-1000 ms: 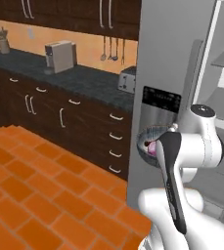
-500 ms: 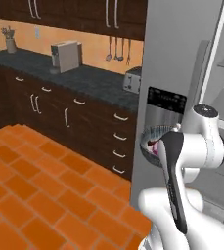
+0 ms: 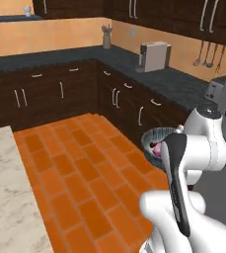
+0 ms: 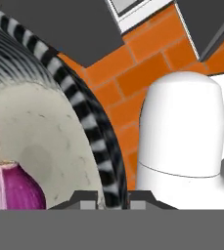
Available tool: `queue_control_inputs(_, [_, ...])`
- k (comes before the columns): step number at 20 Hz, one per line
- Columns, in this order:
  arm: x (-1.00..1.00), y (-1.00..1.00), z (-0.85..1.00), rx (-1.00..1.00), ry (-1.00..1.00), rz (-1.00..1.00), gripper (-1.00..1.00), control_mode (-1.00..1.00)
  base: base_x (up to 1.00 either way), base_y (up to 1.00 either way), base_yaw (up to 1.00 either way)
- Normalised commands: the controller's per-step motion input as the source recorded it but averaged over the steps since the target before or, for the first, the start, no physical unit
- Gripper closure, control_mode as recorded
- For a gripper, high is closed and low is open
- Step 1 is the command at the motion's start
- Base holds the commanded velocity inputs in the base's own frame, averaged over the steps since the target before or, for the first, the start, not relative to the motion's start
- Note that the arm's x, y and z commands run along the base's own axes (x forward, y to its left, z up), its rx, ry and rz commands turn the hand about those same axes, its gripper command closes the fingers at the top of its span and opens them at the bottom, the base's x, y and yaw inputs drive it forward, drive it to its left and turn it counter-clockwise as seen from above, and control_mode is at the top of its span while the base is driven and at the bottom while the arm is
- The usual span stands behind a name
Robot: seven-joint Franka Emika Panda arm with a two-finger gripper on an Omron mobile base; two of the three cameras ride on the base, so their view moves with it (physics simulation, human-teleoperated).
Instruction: Pick the chicken drumstick and onion from their plates and place them in the bowl. Then put the bowl in the fridge.
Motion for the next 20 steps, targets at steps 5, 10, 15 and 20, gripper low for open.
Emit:
queue_control_inputs(5, [0.00,0.00,0.00,0.00,0.00,0.00,1.00,1.00,0.66,0.89,0.29])
queue_control_inputs(10, [0.00,0.00,0.00,0.00,0.00,0.00,1.00,1.00,1.00,0.15,0.03])
queue_control_inputs(15, [0.00,0.00,0.00,0.00,0.00,0.00,1.00,1.00,0.86,0.03,-0.23])
queue_control_inputs(20, [0.00,0.00,0.00,0.00,0.00,0.00,1.00,1.00,0.08,0.01,-0.94])
